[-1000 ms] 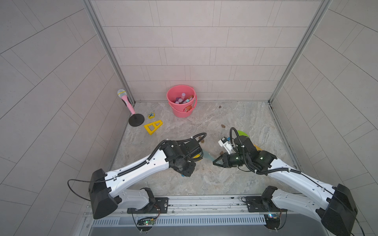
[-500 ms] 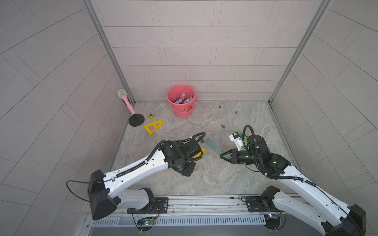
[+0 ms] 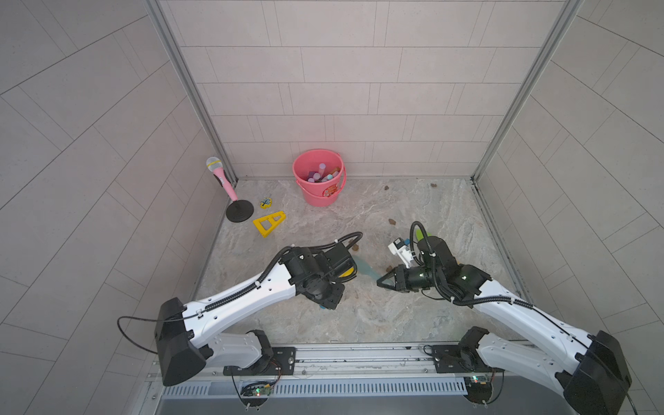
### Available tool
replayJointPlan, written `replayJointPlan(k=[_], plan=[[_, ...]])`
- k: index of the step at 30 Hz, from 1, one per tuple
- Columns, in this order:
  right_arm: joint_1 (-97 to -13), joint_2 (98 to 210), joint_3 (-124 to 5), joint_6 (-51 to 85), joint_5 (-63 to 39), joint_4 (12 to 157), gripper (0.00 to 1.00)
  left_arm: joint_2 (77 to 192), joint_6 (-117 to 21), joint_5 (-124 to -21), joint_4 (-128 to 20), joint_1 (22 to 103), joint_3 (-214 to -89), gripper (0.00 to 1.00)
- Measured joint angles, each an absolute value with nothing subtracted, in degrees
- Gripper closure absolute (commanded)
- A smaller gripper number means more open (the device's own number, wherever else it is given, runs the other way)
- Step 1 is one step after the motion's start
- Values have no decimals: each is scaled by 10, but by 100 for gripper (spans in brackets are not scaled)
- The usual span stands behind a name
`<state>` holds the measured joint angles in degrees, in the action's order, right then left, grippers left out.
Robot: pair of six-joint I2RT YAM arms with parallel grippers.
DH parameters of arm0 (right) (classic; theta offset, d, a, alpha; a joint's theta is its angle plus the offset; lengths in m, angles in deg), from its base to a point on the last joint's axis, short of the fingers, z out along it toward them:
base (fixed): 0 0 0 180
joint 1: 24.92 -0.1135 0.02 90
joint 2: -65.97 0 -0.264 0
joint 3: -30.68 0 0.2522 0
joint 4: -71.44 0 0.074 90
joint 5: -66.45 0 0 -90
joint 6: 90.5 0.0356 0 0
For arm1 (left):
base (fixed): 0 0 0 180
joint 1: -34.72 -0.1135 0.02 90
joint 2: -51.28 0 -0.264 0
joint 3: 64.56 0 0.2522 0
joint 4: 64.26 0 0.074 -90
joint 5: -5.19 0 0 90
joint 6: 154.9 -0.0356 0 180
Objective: Brush the soil off the hand trowel and place it into the bucket
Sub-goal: Brush off the soil from the hand trowel.
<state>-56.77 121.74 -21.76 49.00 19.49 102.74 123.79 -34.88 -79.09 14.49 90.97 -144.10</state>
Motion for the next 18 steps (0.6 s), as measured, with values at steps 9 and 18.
replayJointPlan(k=[9, 18], plan=[[-460, 1103, -218, 401, 70, 1116, 100, 1200, -332, -771, 159, 866, -1461, 100], [-712, 1147, -219, 123, -226, 1116, 100, 1211, -310, -661, 226, 792, -1568, 100]])
